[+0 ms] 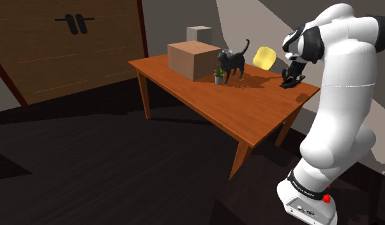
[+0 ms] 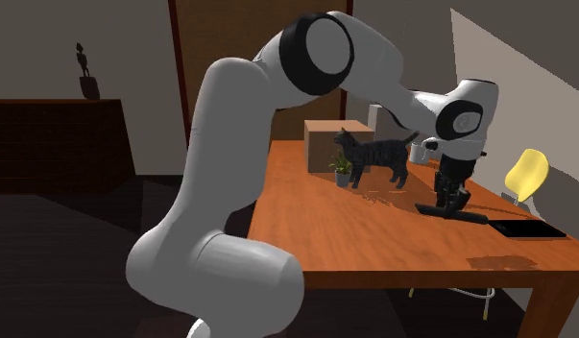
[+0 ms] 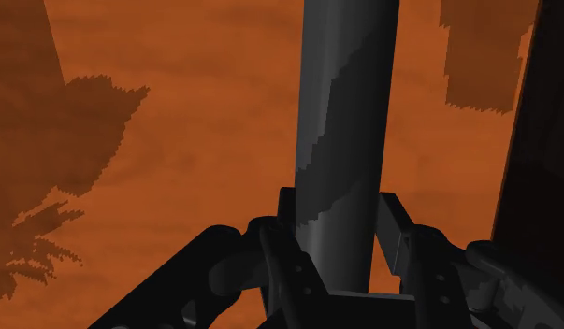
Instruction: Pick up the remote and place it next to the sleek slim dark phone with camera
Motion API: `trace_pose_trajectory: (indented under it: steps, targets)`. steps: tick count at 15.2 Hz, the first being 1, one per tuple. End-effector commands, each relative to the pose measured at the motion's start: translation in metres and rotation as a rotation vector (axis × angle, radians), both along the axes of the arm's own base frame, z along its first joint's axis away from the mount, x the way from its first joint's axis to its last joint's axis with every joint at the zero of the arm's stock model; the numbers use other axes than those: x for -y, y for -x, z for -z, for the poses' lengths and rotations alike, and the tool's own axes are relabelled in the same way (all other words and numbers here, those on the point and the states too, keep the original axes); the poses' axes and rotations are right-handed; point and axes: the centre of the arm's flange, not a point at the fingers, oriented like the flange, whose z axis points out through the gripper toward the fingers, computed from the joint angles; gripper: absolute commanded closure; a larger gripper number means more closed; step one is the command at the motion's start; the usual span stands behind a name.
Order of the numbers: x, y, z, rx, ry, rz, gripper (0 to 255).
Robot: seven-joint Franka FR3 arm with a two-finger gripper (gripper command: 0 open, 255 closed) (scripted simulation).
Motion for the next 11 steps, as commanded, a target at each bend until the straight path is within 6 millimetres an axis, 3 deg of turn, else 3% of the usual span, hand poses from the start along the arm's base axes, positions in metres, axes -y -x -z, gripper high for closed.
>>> trace_pose_trajectory:
  steps: [1, 11]
  targets:
    - [0.021, 0.015, -0.001, 0.001, 0.000, -0.002, 255]
    - [0.130, 0.090, -0.001, 0.001, 0.000, -0.002, 255]
